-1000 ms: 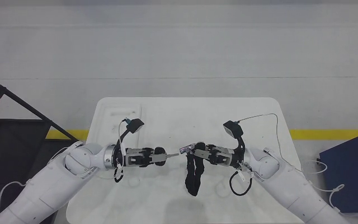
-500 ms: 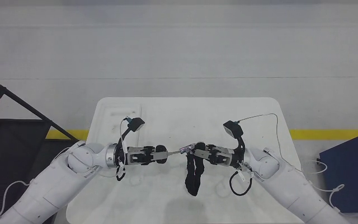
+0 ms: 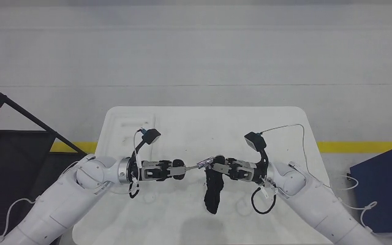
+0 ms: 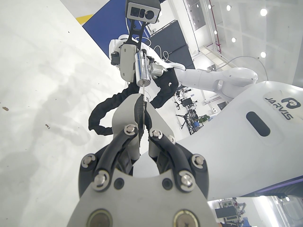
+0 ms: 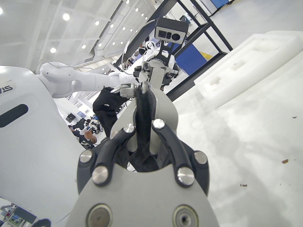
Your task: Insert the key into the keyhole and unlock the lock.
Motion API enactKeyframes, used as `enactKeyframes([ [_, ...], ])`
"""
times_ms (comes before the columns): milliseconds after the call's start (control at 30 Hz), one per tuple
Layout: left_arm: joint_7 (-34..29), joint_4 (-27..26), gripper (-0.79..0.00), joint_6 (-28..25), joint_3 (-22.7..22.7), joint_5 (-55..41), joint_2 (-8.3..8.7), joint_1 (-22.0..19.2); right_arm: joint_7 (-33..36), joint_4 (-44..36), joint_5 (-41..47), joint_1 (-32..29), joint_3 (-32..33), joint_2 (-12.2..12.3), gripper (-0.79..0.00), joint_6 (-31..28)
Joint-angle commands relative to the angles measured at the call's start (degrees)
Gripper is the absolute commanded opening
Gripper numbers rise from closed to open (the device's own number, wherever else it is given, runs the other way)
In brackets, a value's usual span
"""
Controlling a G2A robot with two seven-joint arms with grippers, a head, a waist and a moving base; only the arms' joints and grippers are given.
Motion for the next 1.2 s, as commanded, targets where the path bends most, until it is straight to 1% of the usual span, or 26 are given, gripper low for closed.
enactKeyframes([
  [0, -0.1, 0.0, -0.785, 0.1, -0.1, 0.0, -0.22, 0.0, 0.0, 0.0, 0.0, 0.0, 0.0, 0.0, -0.785, 0.0],
  [467, 3.5, -0.3, -0.785, 1.3, -0.2, 2.9, -1.87, 1.0, 0.0, 0.0, 0.0, 0.0, 0.0, 0.0, -0.785, 0.0],
  [667, 3.6, -0.8, -0.785, 3.4, -0.8, 4.0, -2.31, 1.1, 0.0, 0.0, 0.0, 0.0, 0.0, 0.0, -0.785, 0.0],
  [967, 4.0, -1.7, -0.785, 4.5, -1.6, 4.9, -3.03, 1.2, 0.0, 0.0, 0.0, 0.0, 0.0, 0.0, -0.785, 0.0],
  [1067, 7.2, -2.1, -0.785, 4.2, -2.2, 8.8, -3.30, 1.7, 0.0, 0.0, 0.0, 0.0, 0.0, 0.0, -0.785, 0.0],
  [1167, 14.7, -3.5, -0.785, 2.8, -3.2, 16.0, -3.58, 3.6, 0.0, 0.0, 0.0, 0.0, 0.0, 0.0, -0.785, 0.0],
])
